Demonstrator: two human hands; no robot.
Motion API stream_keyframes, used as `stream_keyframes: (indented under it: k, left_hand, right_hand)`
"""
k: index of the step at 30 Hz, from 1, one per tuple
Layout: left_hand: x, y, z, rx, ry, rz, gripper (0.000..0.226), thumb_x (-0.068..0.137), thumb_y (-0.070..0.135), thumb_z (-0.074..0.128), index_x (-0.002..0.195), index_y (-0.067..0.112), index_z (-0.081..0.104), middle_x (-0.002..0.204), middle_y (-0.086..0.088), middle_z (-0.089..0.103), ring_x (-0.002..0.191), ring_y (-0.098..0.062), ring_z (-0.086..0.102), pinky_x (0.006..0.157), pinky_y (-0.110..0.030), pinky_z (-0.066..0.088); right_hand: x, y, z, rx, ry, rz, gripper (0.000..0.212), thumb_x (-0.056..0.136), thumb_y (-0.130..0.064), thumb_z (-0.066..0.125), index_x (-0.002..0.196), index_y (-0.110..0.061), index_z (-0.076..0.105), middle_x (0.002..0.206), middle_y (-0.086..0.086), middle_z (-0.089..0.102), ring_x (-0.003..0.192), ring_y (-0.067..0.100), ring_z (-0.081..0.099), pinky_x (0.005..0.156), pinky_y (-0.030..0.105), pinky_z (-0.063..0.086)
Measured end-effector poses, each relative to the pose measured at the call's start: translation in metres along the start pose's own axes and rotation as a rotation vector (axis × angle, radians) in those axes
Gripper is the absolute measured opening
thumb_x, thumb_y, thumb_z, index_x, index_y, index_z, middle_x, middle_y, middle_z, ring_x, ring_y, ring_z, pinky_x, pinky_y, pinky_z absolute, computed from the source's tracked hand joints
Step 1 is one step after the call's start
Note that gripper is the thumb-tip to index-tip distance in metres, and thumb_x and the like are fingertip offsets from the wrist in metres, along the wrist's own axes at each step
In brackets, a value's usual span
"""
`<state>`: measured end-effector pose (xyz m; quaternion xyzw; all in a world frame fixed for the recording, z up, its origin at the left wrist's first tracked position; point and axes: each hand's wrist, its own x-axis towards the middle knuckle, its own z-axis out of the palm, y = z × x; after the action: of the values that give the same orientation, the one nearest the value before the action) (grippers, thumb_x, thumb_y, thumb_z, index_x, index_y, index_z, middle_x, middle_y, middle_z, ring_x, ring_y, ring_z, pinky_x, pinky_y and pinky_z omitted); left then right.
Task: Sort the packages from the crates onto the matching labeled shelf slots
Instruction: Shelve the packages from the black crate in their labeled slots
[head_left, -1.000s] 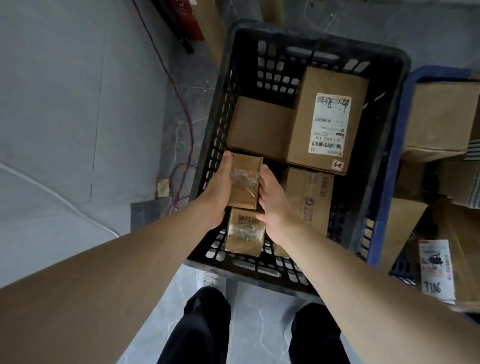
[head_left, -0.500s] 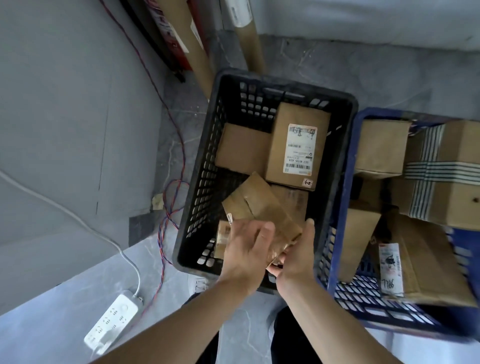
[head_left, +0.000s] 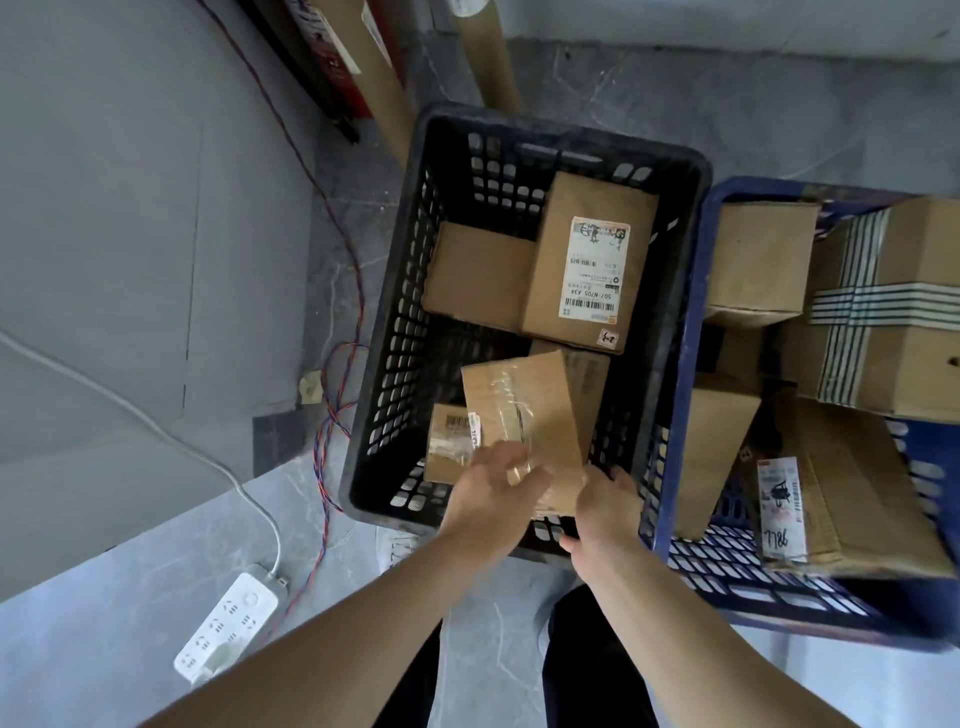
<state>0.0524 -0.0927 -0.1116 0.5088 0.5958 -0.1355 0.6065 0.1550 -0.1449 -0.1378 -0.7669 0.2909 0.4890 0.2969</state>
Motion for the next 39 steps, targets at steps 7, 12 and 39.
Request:
stream_keyframes:
  k: [7,12,39]
  left_hand:
    - [0.039,0.020,-0.033,-0.322,0.053,-0.227,0.083,0.089,0.068,0.053,0.156,0.044,0.010,0.151,-0.005,0.043,0.099,-0.032,0.067,0.095,-0.053,0.052]
    - [0.046,0.023,-0.038,-0.393,-0.053,-0.318,0.083,0.089,0.082,0.034,0.158,0.039,0.017,0.161,-0.001,0.033,0.093,-0.038,0.065,0.101,-0.066,0.037]
    - [0.015,0.037,-0.039,-0.683,-0.067,-0.234,0.030,0.084,0.005,0.044,0.103,0.015,0.065,0.094,-0.008,0.061,0.091,-0.027,0.054,0.083,-0.044,0.046]
  right_hand:
    - [0.014,0.000,-0.013,-0.189,-0.118,-0.096,0.050,0.102,-0.004,0.046,0.147,-0.025,0.047,0.110,-0.006,0.061,0.092,0.016,0.054,0.076,0.031,0.042]
    - [0.009,0.003,-0.018,-0.297,-0.328,-0.153,0.076,0.058,-0.004,0.059,0.131,-0.021,0.055,0.101,-0.002,0.066,0.090,0.016,0.058,0.069,0.032,0.041]
    - [-0.017,-0.010,-0.022,0.062,-0.257,-0.444,0.039,0.104,-0.030,0.061,0.093,0.008,0.061,0.084,0.021,0.066,0.080,0.033,0.060,0.077,0.048,0.050]
